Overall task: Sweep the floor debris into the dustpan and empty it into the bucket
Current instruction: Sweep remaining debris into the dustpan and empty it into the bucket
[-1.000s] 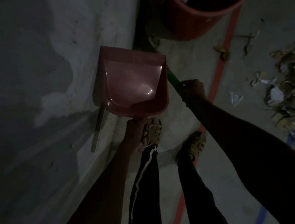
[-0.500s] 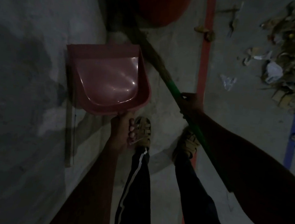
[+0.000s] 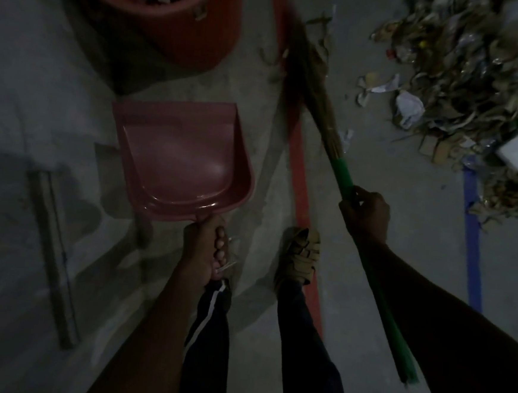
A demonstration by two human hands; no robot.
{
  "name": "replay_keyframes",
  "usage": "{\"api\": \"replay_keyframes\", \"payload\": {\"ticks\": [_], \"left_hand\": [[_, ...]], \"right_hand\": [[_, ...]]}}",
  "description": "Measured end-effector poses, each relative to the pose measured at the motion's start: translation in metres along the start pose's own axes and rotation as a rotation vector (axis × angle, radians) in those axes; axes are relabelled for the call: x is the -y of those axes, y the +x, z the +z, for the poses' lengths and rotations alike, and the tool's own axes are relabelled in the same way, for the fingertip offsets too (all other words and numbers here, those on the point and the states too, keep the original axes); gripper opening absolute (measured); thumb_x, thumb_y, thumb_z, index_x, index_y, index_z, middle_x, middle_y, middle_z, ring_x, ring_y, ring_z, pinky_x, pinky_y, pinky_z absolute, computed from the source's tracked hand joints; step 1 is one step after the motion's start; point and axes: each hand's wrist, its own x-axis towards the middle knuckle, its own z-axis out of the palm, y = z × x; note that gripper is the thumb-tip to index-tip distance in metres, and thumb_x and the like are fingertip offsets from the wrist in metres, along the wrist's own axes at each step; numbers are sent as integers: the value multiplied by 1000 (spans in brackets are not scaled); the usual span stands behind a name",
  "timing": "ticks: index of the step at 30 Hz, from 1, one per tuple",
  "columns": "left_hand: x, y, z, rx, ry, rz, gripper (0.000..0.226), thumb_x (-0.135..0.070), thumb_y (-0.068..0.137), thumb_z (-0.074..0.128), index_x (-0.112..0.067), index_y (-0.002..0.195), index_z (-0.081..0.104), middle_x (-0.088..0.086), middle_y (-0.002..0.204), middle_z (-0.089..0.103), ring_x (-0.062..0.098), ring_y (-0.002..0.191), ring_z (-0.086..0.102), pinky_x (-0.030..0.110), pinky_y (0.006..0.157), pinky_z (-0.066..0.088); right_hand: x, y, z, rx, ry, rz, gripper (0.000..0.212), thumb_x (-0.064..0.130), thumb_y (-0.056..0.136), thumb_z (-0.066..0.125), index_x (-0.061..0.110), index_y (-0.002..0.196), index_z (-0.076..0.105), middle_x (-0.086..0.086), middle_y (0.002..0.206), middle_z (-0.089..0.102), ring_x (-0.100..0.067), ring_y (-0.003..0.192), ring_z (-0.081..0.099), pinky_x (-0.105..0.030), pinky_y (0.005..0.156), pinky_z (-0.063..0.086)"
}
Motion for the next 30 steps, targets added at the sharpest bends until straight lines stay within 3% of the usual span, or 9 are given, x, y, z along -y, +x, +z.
{"api": "replay_keyframes", "payload": {"ticks": [3,8,16,19,26,30], "left_hand": [[7,3,15,4,11,-14,31,-17,83,59,-17,55,44,-2,43,36,15,33,27,19,49,21],[14,3,31,14,22,-35,31,-19,84,59,-16,57,45,-1,44,37,14,33,27,17,46,23],[3,7,55,6,65,6,31,-14,85,57,-14,58,42,-1,41,33,14,31,26,19,44,23],[-5,11,68,1,95,23,33,-16,86,58,-14,56,43,-1,40,34,14,29,27,19,46,22],[-27,9,113,48,138,24,33,-14,85,56,-14,54,44,-1,40,36,12,29,28,17,43,22],[-38,6,139,83,162,51,32,-12,86,56,-12,57,43,0,41,35,13,29,27,15,40,23]], "right_hand": [[-14,-5,-3,-77,49,-18,36,16,82,72,9,118,69,-21,102,62,-32,85,59,-27,70,33],[-19,-5,4,-107,154,-47,45,15,82,74,7,125,66,-18,107,61,-23,83,56,-25,74,37],[16,43,11,159,69,-195,38,22,80,71,9,115,72,-22,91,67,-35,83,63,-37,69,50],[19,67,14,222,73,-110,37,26,77,69,16,113,74,-17,88,71,-33,77,68,-39,68,56],[-16,108,-14,90,126,60,41,31,79,68,20,118,71,-14,93,71,-29,69,68,-46,65,60],[-47,122,-43,11,21,132,35,27,85,66,13,118,66,-18,104,63,-32,73,59,-36,66,51]]}}
